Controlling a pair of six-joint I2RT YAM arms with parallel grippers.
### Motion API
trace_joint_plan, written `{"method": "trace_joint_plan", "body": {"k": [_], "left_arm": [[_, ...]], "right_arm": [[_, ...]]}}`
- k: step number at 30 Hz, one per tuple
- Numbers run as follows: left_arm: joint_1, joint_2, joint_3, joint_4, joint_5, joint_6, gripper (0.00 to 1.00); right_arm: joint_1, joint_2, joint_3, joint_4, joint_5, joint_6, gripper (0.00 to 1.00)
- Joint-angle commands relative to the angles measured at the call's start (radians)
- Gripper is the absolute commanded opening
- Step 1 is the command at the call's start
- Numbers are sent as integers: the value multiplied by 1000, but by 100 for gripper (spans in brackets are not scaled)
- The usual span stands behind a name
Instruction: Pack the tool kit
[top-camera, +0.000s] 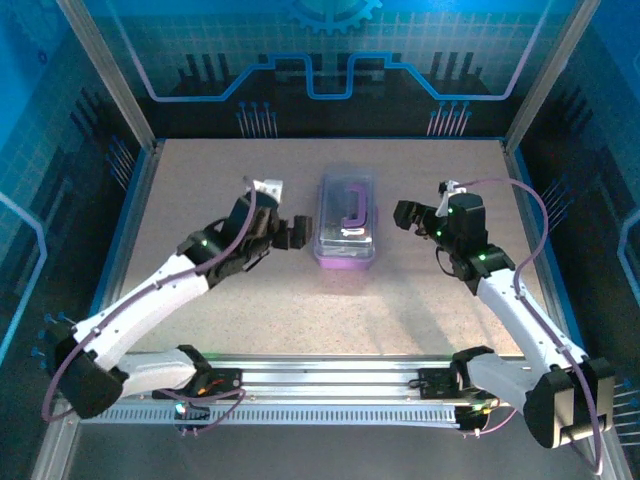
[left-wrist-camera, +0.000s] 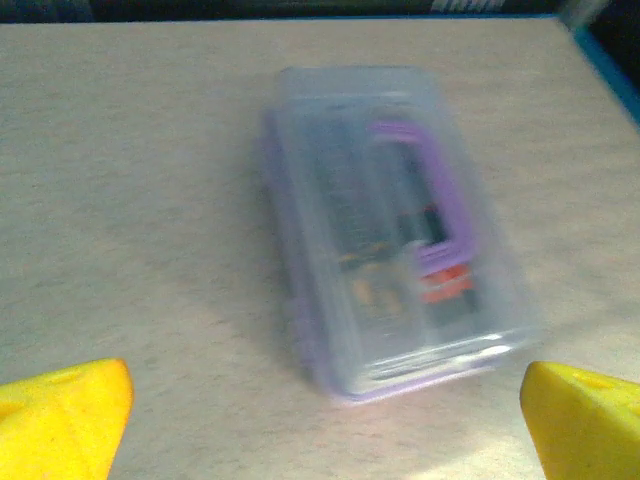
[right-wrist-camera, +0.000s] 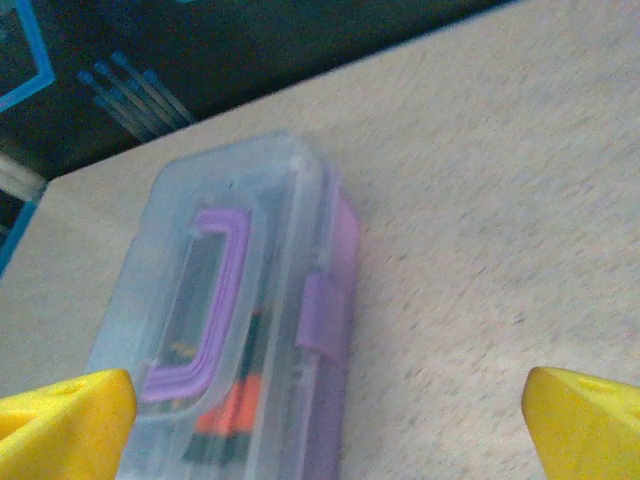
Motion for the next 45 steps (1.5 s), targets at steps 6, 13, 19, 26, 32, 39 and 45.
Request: {"method": "trace_joint_plan", "body": {"k": [6,13,19,26,32,39,45], "left_arm": [[115,-116,-545,723,-127,333,99],[266,6,-615,971,-202,448,99],[406,213,-674,1245,-87,419,99],[553,333,-690,1408,60,371,99],[624,400,-705,1489,139,310,99],[626,397,-656,1388,108,296,99],[626,396,-656,1387,108,297,99]], "right_arm": [[-1,81,-226,549,148,-413,100],[-7,280,-457,1132,157,-742,100],[-36,242,-418,977,107,-730,100],[-67,208,-399,841,16,-650,100],[-113,335,-413,949,-22,-588,100],[-117,496,-475,1202,61,-557,100],[-151,496,-394,1044,114,-493,100]]}}
